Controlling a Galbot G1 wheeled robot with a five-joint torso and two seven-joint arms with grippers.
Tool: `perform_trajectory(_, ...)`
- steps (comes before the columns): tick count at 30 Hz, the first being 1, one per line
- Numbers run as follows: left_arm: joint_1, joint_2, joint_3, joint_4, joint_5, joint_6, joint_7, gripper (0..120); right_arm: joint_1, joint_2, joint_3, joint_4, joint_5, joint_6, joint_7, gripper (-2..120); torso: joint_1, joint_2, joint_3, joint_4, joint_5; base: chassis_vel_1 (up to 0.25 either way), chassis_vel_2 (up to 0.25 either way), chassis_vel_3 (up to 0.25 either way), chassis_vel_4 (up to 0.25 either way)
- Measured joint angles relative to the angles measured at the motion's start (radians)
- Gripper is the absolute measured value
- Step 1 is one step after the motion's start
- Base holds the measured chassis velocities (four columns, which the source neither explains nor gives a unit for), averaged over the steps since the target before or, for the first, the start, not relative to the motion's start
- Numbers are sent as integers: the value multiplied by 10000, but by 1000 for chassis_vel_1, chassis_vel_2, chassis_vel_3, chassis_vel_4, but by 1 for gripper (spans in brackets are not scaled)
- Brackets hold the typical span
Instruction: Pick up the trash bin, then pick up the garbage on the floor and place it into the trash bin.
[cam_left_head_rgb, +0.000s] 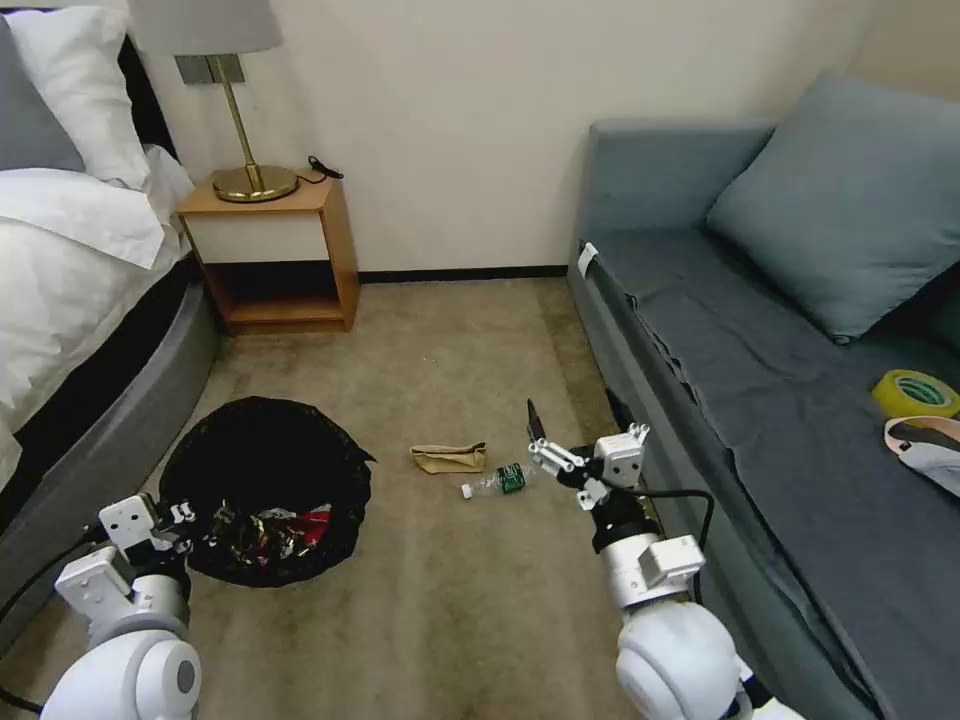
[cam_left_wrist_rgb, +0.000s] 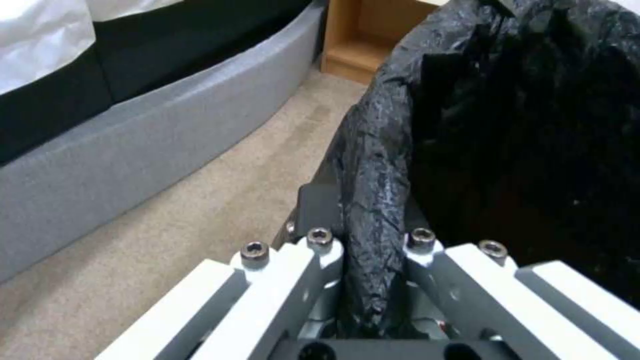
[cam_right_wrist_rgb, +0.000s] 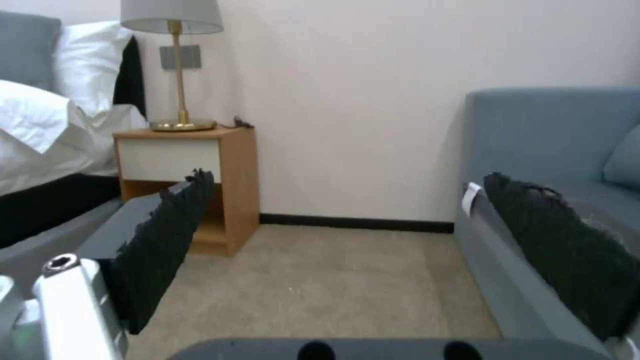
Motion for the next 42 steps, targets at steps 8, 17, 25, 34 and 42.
perform_trajectory(8,-13,18,11,0,12,0,18,4,379,-211,-44,-296,138,145,-176,100,0,0,0,0,0,0,0,0,0)
perform_trajectory(17,79,19,-11,-205,-30,37,19,4,548,-328,-290,-524,166,344,-334,100,0,-2,0,0,1,0,0,0,0)
perform_trajectory(25,130,19,-106,-278,-92,47,17,4,796,-462,-506,-747,240,349,-342,100,0,-2,0,0,0,-1,3,6,-3)
perform_trajectory(34,138,56,-153,-364,-122,48,17,4,836,-421,-565,-822,244,357,-342,100,0,-2,0,0,0,-50,51,41,-41)
perform_trajectory(42,174,72,-206,-416,-151,77,15,4,908,-444,-590,-846,268,357,-333,100,0,-2,1,-1,0,-36,42,35,-39)
